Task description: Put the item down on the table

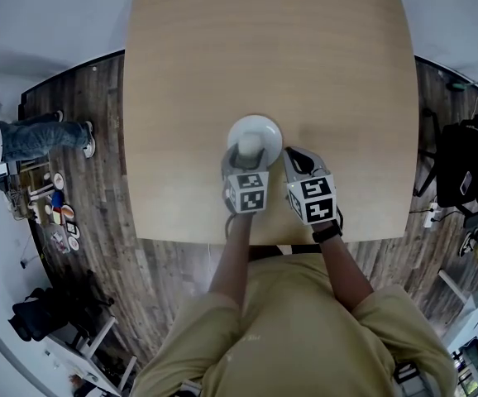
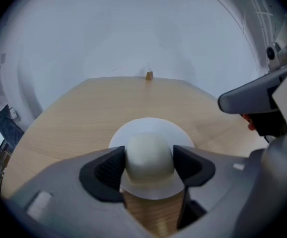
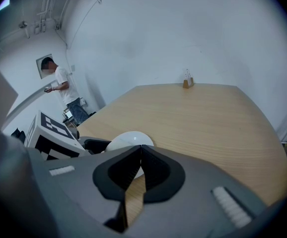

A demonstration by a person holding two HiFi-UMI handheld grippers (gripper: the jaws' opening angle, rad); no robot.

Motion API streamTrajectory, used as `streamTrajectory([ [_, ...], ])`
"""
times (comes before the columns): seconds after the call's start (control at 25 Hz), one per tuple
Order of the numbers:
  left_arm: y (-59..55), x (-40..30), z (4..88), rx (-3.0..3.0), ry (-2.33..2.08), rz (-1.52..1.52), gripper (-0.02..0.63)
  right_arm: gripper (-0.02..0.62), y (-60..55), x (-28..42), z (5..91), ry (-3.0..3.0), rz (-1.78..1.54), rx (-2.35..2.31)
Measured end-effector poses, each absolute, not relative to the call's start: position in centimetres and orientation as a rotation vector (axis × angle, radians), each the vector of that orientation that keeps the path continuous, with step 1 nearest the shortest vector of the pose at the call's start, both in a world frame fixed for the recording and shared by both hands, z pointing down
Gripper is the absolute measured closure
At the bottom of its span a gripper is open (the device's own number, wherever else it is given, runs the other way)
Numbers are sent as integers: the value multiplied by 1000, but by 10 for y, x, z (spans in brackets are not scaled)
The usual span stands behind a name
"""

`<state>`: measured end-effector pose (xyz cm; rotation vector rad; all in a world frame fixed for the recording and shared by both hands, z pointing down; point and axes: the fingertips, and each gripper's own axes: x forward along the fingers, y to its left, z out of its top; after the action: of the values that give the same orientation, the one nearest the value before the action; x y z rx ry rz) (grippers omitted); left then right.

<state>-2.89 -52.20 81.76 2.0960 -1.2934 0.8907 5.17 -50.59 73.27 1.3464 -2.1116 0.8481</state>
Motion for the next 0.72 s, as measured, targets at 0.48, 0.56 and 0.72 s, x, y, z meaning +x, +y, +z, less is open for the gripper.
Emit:
streamTrajectory([
  [0.48,-520,-53,710,2227,-1394,565,340,589,-487,53,670,-2133,730,1480],
  [0.56,-516,-55,682,2274,-1401,497,354,589,-484,50,651,-2163,705,1511],
  [0.72,-506,-61,618,2378,-1419,381,401,589,-481,45,599,-2232,605,1593],
])
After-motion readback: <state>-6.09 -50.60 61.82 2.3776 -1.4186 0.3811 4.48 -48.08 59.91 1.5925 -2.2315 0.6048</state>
